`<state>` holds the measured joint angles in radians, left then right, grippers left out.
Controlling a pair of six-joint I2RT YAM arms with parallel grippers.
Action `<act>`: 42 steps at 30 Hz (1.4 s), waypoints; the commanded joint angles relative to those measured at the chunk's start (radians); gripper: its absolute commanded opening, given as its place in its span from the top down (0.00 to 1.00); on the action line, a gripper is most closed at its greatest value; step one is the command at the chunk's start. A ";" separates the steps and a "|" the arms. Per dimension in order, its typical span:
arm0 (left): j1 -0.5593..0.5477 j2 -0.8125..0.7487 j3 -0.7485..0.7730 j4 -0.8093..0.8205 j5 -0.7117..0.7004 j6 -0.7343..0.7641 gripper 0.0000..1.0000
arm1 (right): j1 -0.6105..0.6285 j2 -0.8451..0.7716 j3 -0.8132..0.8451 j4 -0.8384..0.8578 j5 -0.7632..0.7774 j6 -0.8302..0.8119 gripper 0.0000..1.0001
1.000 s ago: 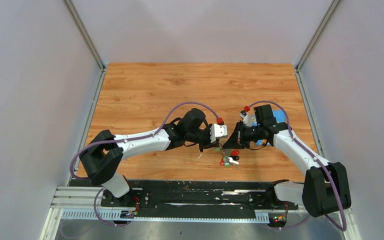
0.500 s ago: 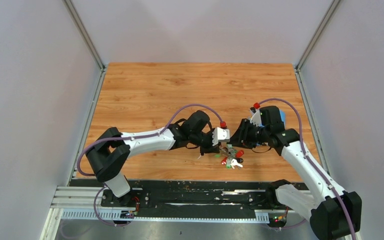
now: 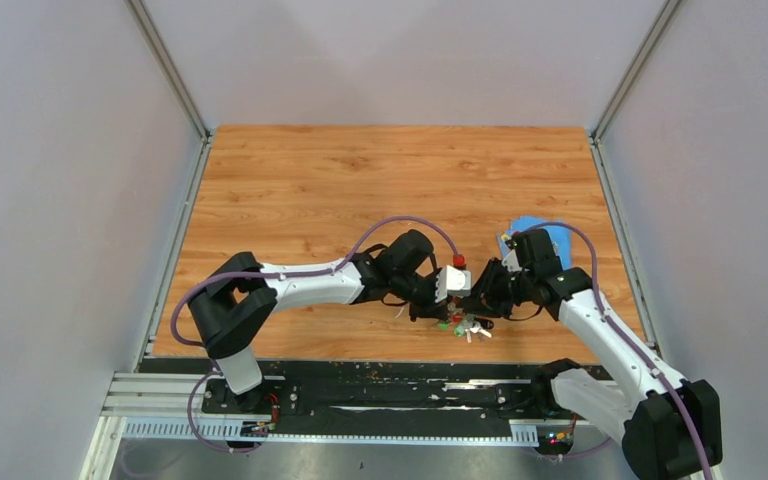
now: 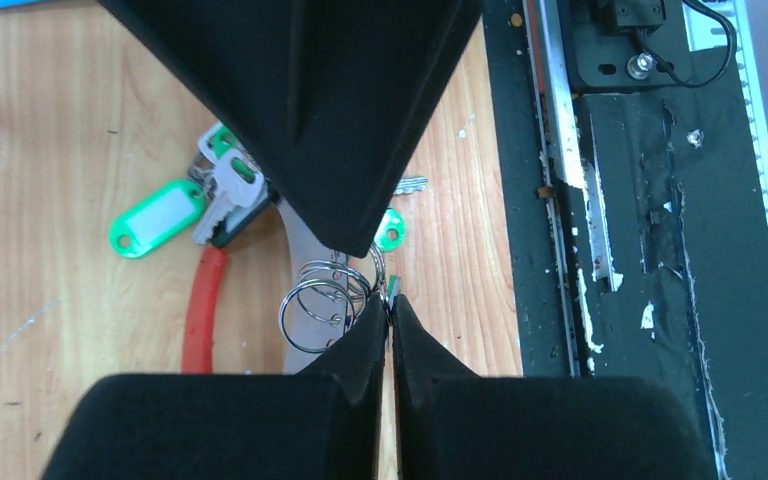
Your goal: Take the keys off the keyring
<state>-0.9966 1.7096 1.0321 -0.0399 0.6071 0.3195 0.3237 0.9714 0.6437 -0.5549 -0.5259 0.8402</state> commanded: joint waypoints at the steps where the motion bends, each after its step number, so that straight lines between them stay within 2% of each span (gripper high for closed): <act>1: -0.017 0.035 0.030 0.014 0.007 -0.020 1.00 | 0.012 -0.031 -0.066 -0.082 0.028 0.117 0.75; 11: -0.034 0.058 0.049 0.018 0.016 -0.020 1.00 | -0.023 -0.054 -0.118 -0.101 0.042 0.239 0.74; 21: -0.041 0.077 0.065 0.020 0.016 -0.024 1.00 | -0.110 -0.239 -0.173 -0.160 0.149 0.365 0.71; 30: -0.052 0.090 0.077 0.020 0.013 -0.026 1.00 | -0.112 -0.217 -0.156 -0.116 0.158 0.438 0.68; 42: -0.054 0.096 0.085 0.021 0.010 -0.032 1.00 | -0.109 -0.132 -0.153 -0.047 0.093 0.449 0.68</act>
<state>-1.0424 1.7912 1.0931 -0.0315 0.6067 0.2966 0.2272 0.8253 0.4904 -0.6186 -0.4088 1.2724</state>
